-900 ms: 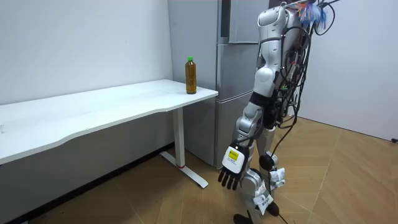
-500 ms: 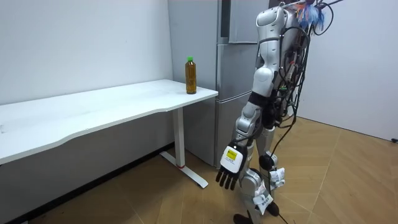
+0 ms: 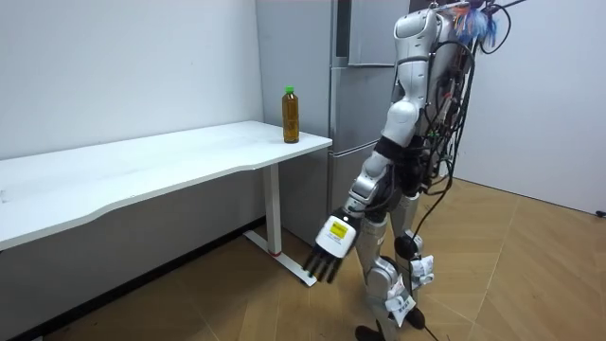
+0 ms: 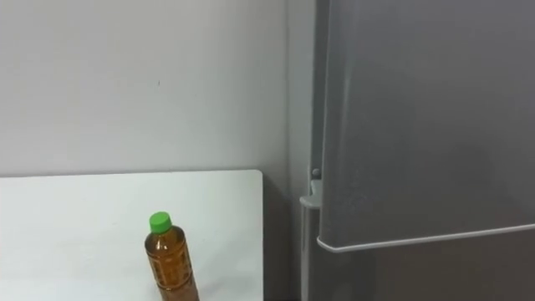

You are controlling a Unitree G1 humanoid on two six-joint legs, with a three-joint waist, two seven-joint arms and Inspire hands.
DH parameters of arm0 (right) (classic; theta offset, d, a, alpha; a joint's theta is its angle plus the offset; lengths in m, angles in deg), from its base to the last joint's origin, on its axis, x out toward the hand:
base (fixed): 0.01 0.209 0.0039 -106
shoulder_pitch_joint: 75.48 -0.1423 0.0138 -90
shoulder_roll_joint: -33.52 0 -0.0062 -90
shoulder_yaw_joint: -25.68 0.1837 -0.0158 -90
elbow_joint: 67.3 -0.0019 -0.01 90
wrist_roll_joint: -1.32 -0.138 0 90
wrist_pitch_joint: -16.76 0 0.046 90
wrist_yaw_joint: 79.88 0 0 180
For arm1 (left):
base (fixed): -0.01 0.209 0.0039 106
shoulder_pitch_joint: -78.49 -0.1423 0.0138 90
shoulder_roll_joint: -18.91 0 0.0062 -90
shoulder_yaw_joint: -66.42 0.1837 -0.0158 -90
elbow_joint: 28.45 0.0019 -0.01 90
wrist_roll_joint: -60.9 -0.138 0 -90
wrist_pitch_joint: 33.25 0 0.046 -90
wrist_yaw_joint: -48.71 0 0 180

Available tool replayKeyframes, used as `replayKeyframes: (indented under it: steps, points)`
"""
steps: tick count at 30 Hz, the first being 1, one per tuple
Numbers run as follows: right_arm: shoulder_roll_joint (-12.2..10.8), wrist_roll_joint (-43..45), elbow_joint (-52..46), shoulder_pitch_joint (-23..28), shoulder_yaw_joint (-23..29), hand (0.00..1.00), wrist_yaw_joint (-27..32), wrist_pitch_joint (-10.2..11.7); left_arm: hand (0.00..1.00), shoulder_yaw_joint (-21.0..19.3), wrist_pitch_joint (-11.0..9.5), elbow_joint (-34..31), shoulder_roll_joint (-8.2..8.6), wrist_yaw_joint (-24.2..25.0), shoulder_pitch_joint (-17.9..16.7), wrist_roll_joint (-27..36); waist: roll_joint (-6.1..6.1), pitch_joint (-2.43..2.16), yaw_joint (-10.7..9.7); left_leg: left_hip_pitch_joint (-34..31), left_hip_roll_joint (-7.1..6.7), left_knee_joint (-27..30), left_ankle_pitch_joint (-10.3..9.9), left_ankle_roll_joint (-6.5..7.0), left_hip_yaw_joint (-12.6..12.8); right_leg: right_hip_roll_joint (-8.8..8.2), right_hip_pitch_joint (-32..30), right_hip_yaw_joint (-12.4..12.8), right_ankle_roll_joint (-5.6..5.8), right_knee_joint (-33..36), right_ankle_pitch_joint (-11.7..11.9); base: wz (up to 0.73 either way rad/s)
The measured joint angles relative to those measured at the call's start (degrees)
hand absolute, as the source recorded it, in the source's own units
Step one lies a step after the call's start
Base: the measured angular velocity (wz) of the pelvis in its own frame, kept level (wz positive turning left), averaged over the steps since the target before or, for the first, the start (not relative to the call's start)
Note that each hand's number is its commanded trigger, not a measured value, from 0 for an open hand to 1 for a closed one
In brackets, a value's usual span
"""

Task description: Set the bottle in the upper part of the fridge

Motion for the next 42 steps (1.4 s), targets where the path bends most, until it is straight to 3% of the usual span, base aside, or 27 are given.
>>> replayKeyframes:
  steps: [4,6,9,11,17,20,22,28,33,42]
  points:
    - [0.6,1.1,-0.6,0.2,1.3,0.0,-0.1,0.2,0.0,-1.8,-2.2,-6.6,-0.23,-2.2,-0.3,7.9,0.87,0.05,-0.1,0.5,-0.03,-0.4,0.0,0.0,0.0,-0.05,0.1,0.0,0.0,0.8,0.0,0.0]
    - [0.6,2.2,-0.6,0.3,2.2,0.0,-0.1,0.5,0.0,-2.1,-2.6,-10.6,-0.23,-3.0,-0.3,10.3,0.96,0.04,-0.1,0.4,-0.07,-0.4,0.0,0.0,-0.2,-0.04,0.2,-0.3,0.0,0.8,0.0,0.06]
    - [0.6,4.3,-1.9,0.7,2.7,0.0,0.0,0.9,0.0,-2.0,-4.6,-17.5,-0.53,-4.9,-0.4,13.2,1.06,0.01,0.0,0.3,-0.06,-0.4,0.0,0.0,-0.3,-0.05,0.3,-0.4,0.0,0.8,0.0,0.02]
    - [0.6,4.0,-2.5,1.3,2.6,0.0,0.0,1.5,0.0,-2.0,-5.9,-19.6,-0.96,-6.1,0.0,13.2,1.28,-0.03,0.0,0.3,-0.05,-0.4,0.0,0.0,-0.3,0.0,0.3,-0.3,0.0,0.8,0.0,0.0]
    - [0.3,3.6,-2.6,1.9,2.9,0.0,0.5,1.9,0.0,-2.9,-6.7,-34.6,-1.04,-9.7,0.2,14.0,2.01,-0.32,0.1,0.6,-0.03,-0.7,0.0,0.0,0.0,0.3,0.3,0.0,0.0,0.8,0.0,-0.03]
    - [0.2,3.6,-2.6,2.3,3.5,0.0,0.4,1.9,0.0,-4.0,-7.0,-44.7,-1.03,-11.1,0.2,14.0,1.47,-0.07,-0.1,0.6,0.01,-0.9,0.0,-0.01,0.1,0.41,0.2,0.2,0.0,0.7,0.0,-0.02]
    - [0.1,3.5,-2.6,2.4,3.6,0.0,0.4,2.0,0.0,-4.2,-8.5,-51.4,-1.04,-12.0,0.4,12.3,0.99,-0.12,0.0,0.5,-0.06,-0.9,0.0,0.0,0.1,0.36,0.1,0.2,0.03,0.7,0.0,0.0]
    - [-0.1,3.7,-2.7,2.6,3.6,0.0,0.8,2.5,0.0,-4.3,-8.7,-63.8,-1.05,-13.0,1.0,11.4,0.83,0.18,-0.2,0.5,-0.08,-0.8,0.0,-0.01,0.1,0.39,0.0,0.3,0.04,0.5,0.0,0.0]
    - [-0.5,3.3,-2.8,2.6,3.6,0.0,1.8,2.5,0.0,-4.2,-8.7,-70.2,-1.04,-12.9,2.7,11.4,0.55,0.54,-0.4,0.5,-0.08,0.0,0.0,-0.01,-0.1,0.34,0.4,0.3,0.04,0.5,0.0,0.01]
    - [-1.0,2.8,-2.7,2.2,3.4,0.0,1.0,2.7,0.0,-2.6,-8.7,-77.8,-1.02,-8.6,7.1,12.1,0.42,0.4,-2.5,0.4,-0.09,0.1,0.0,0.0,-0.2,0.27,0.3,0.3,0.02,0.7,0.0,0.01]
